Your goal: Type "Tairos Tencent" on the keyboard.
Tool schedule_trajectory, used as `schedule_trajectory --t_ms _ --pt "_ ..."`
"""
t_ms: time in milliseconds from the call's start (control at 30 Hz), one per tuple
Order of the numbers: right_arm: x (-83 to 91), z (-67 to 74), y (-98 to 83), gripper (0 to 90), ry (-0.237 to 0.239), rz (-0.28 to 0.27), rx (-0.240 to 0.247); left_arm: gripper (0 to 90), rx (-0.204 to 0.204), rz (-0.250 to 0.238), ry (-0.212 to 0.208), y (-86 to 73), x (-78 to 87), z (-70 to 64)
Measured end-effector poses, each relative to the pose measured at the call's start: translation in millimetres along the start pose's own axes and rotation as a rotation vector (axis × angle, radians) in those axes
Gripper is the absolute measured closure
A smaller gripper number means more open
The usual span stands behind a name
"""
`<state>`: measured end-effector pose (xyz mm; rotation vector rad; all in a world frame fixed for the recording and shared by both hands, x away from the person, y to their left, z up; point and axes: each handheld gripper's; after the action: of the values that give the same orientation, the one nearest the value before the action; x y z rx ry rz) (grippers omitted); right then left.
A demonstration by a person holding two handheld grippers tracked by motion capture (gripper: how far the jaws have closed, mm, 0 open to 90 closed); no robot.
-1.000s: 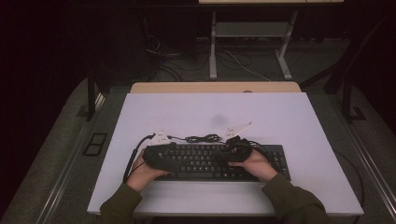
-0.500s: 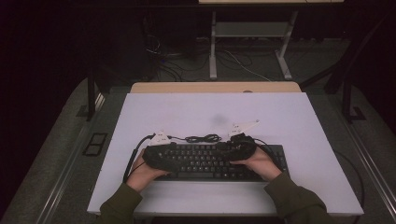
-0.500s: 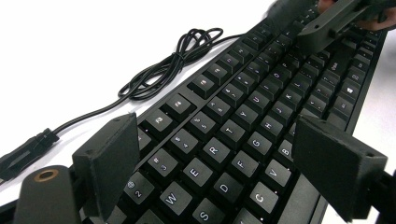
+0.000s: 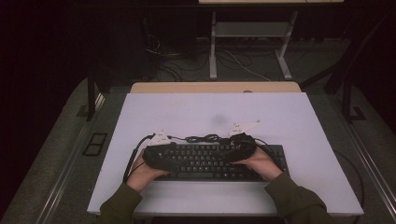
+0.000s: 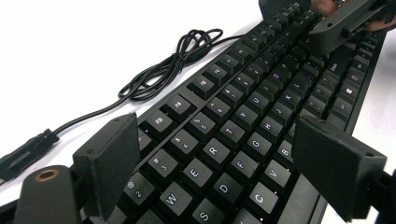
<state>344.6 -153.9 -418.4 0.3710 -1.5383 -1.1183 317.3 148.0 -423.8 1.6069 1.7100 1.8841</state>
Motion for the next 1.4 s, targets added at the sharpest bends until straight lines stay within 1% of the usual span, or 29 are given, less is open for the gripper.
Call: schedule_trajectory --t_ms 333,433,533,633,667,800,867,933,1000,1100,1133,1267,1300,1400 --pt "0.7 -0.4 0.0 35.3 -0.003 -0.003 -0.004 16.4 0.007 -0.008 0.005 -2.5 8.4 5.3" --pt "0.4 -0.4 -0.2 35.4 -0.004 0.0 -0.003 19.2 0.008 -0.017 -0.001 -3.6 11.2 6.4" --pt "0.4 -0.4 -0.1 35.4 -0.005 -0.003 -0.003 22.8 0.004 -0.012 -0.001 -4.9 14.1 8.1" --pt "0.6 -0.4 -0.1 35.4 -0.005 -0.002 -0.004 29.3 0.006 -0.014 -0.004 -6.5 16.8 9.1" --pt "0.7 -0.4 -0.1 35.4 -0.005 -0.002 -0.005 31.8 0.001 -0.011 -0.007 -7.0 17.7 10.0" --pt "0.9 -0.5 -0.1 35.4 -0.005 -0.003 -0.004 43.9 0.002 0.005 -0.014 -9.5 19.9 12.1" --pt "0.7 -0.3 0.0 35.4 -0.006 -0.002 -0.004 52.1 0.001 0.005 -0.014 -10.0 21.3 12.7" --pt "0.7 -0.2 0.0 35.4 -0.007 -0.002 -0.004 62.5 0.001 0.007 -0.013 -10.3 22.9 13.7" --pt "0.8 -0.1 0.1 35.4 -0.006 -0.003 -0.005 73.2 0.004 0.014 -0.026 -10.7 24.5 15.3" --pt "1.1 -0.3 0.1 35.4 -0.007 -0.004 -0.005 86.8 0.011 0.027 -0.039 -11.5 25.1 16.9" --pt "1.3 -0.3 0.1 35.4 -0.007 -0.003 -0.006 89.2 0.012 0.032 -0.044 -11.7 25.1 17.5" --pt "1.6 -0.3 0.2 35.4 -0.009 -0.006 -0.004 89.3 0.02 0.043 -0.051 -12.6 23.9 18.0" --pt "1.6 -0.3 0.2 35.4 -0.009 -0.006 -0.004 89.4 0.013 0.049 -0.053 -12.5 23.6 18.3" --pt "1.5 -0.2 0.2 35.4 -0.009 -0.006 -0.003 89.4 0.013 0.057 -0.052 -12.7 21.9 17.3"
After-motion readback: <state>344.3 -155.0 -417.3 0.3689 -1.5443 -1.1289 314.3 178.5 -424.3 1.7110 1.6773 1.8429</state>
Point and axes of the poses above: each handheld gripper's, and its own axes: x roughly backward along the jaws, y roughly out of its top, z roughly to its left, and after that the axes turned 6 degrees about x, right-handed
